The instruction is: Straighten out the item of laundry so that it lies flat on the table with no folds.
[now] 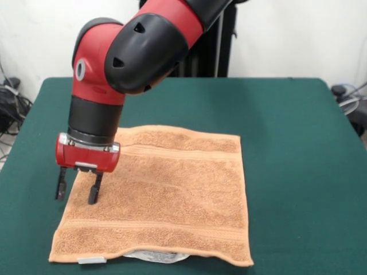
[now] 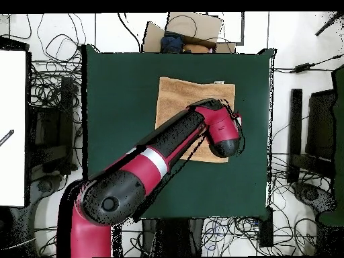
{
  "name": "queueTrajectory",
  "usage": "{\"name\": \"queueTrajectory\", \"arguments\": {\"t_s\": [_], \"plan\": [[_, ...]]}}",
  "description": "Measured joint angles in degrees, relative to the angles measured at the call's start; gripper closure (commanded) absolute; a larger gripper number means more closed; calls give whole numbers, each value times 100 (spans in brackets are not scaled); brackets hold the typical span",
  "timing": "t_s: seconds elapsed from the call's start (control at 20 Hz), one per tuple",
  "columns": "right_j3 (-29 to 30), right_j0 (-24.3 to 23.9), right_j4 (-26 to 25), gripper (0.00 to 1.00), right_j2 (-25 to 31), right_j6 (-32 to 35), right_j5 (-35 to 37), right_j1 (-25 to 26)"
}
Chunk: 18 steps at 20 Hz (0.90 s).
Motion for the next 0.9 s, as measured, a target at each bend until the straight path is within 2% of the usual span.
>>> {"name": "queueTrajectory", "arguments": {"t_s": [0.3, 0.9], "plan": [[1, -4, 143, 0, 62, -289, 183, -36], [-1, 41, 50, 0, 120, -308, 291, -66]]}}
